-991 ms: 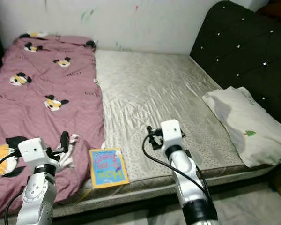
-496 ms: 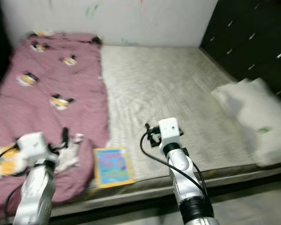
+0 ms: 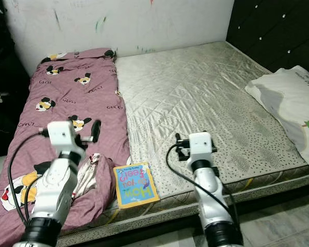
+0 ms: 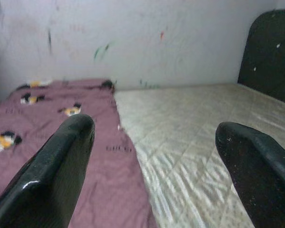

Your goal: Clean up the room

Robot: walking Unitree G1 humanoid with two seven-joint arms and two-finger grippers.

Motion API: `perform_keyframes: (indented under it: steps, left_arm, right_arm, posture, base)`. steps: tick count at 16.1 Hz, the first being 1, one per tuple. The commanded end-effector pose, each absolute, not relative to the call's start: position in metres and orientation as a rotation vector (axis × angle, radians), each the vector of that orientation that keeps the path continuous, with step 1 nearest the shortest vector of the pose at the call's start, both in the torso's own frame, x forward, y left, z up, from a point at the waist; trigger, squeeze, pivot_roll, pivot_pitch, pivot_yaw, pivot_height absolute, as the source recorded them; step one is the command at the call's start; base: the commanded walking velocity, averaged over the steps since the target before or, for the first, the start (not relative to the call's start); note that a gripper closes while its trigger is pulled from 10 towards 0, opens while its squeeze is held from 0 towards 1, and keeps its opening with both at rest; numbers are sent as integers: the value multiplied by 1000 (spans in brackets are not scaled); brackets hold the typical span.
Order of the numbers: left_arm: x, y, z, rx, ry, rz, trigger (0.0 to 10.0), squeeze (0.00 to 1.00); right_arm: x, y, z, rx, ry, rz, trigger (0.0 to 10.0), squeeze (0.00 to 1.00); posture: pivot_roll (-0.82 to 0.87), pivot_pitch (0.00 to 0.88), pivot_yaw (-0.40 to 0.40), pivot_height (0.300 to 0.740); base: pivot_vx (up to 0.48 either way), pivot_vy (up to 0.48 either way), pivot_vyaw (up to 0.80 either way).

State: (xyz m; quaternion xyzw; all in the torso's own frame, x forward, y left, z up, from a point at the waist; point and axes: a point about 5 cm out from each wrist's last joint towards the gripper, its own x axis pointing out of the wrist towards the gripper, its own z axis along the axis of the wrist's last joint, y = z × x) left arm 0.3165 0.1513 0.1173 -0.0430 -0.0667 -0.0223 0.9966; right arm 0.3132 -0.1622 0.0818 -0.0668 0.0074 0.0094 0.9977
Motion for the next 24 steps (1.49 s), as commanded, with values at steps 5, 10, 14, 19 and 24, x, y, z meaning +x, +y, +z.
perform_keyframes:
  steps: [5, 10, 14, 19, 24]
  left_arm:
    - [304, 165, 108, -75, -113, 21, 10000, 0]
    - [305, 164, 91, -79, -56, 17, 10000, 0]
    - [306, 170, 79, -44, -1, -12, 10000, 0]
    - [298, 173, 73, -59, 16, -6, 10000, 0]
    - [297, 169, 70, -75, 37, -28, 10000, 0]
  right_arm:
    - [322, -136, 87, -160, -9, 98, 10000, 0]
    - [322, -121, 88, -109, -31, 118, 10000, 0]
    - [317, -112, 81, -111, -15, 124, 10000, 0]
    - [316, -114, 77, -83, 13, 116, 10000, 0]
    - [313, -117, 79, -68, 5, 106, 10000, 0]
  posture:
    - [-24, 0, 43, 740]
    - [-43, 0, 64, 740]
    - [-22, 0, 40, 740]
    - [0, 9, 15, 740]
    - [-14, 20, 38, 740]
  base:
    - [0, 0, 271]
    - [0, 0, 624]
    - [0, 0, 0]
    - [0, 0, -270]
    - [0, 0, -116]
